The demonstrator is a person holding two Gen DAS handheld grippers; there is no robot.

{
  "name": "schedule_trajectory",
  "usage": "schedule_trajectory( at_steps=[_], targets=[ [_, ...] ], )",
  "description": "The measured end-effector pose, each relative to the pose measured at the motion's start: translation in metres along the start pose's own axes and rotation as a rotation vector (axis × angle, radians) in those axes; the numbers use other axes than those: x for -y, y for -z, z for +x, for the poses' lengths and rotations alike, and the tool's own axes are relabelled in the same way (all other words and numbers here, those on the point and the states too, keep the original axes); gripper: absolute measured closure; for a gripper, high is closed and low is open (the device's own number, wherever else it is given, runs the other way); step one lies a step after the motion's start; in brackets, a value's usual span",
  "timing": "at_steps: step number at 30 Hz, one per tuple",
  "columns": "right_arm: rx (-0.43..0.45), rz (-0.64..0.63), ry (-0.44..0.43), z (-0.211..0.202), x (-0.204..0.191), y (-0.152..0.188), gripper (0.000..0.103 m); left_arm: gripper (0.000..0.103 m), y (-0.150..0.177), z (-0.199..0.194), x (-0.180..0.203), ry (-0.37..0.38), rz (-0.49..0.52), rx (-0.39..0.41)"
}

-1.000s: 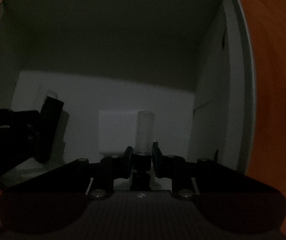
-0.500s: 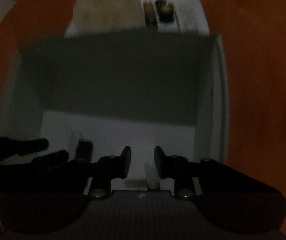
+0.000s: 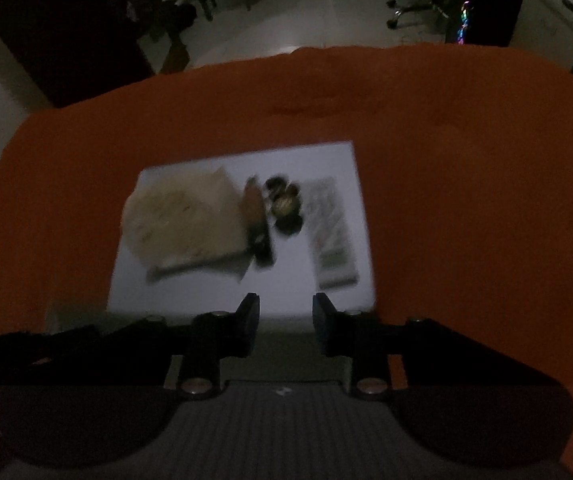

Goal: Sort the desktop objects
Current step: 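Move both open tools back over the tray, then grasp the brown bottle with the left tool while the right grasps the white remote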

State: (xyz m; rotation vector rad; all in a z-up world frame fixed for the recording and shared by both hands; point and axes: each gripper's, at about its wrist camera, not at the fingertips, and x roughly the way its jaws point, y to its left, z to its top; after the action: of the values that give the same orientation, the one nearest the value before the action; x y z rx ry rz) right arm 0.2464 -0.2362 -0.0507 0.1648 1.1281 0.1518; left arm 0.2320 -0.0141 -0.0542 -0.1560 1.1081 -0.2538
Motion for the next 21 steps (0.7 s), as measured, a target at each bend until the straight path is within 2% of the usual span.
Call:
schedule_trajectory(
  at_steps=[7, 15, 21],
  targets=[
    [-0.083, -0.075, 0.067, 0.055, 0.014, -0.041, 0.069, 0.067, -0.03, 0.057, 0.018, -0.007, -0.002, -0.037],
    [-0.198, -0.132, 0.055, 0.109, 0.028, -0.044, 0.069, 0.067, -0.045, 0.118, 0.024, 0.02, -0.091, -0.136],
    [-0.229, -0.134, 0.032, 0.133, 0.044, -0.046, 0.069, 0.067, -0.057, 0.153, 0.028, 0.013, -0.112, -0.175]
  ],
)
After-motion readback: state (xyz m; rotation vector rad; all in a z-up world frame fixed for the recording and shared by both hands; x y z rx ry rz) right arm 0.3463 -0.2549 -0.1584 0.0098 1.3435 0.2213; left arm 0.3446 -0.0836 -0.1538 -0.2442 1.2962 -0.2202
